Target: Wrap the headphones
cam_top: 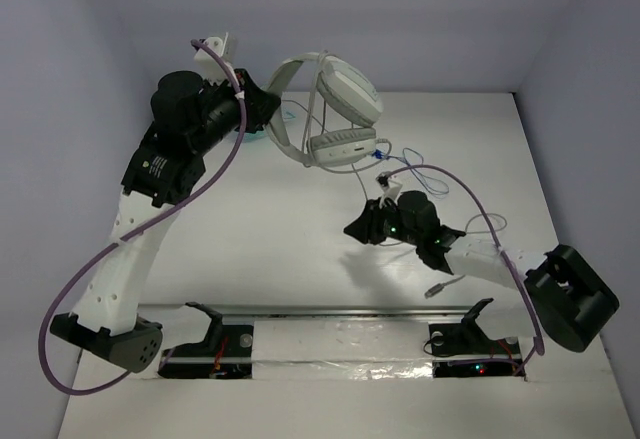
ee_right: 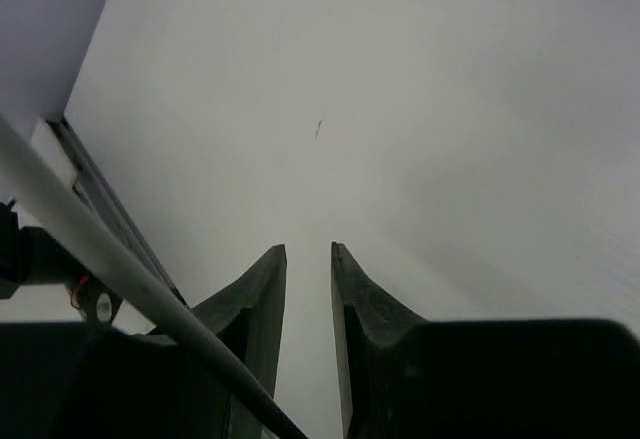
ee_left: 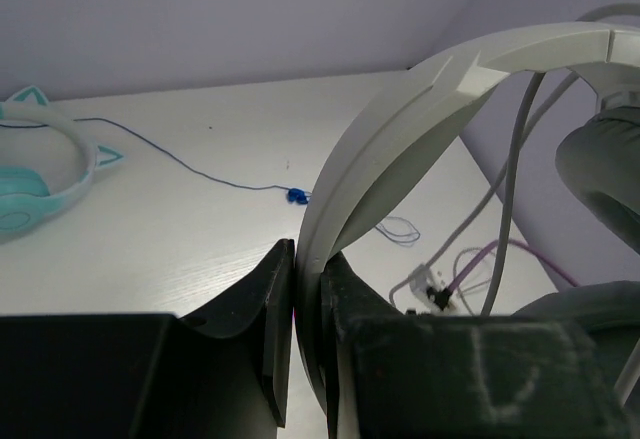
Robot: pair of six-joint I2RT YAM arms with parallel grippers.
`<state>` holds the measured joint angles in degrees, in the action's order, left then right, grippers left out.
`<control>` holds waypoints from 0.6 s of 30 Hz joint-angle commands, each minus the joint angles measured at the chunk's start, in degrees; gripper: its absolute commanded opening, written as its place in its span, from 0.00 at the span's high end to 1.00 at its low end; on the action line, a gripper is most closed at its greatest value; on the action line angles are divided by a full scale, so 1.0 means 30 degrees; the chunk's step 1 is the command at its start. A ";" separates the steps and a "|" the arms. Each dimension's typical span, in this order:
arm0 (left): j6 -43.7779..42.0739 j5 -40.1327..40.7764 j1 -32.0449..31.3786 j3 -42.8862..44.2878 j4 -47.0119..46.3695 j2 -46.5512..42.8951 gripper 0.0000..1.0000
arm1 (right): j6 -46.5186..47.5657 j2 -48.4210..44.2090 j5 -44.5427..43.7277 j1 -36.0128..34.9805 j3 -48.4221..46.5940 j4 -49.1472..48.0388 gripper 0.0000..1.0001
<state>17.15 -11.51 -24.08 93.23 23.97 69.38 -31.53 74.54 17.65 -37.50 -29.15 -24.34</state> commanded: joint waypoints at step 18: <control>0.4657 0.6175 0.0877 -0.4649 -0.6905 -0.0366 1.00 | -0.1063 0.0933 -0.5032 -0.9322 -0.3843 0.3627 1.00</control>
<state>27.14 1.17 -21.71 79.70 12.62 69.67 -34.61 76.95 6.28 -62.85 -35.66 -16.21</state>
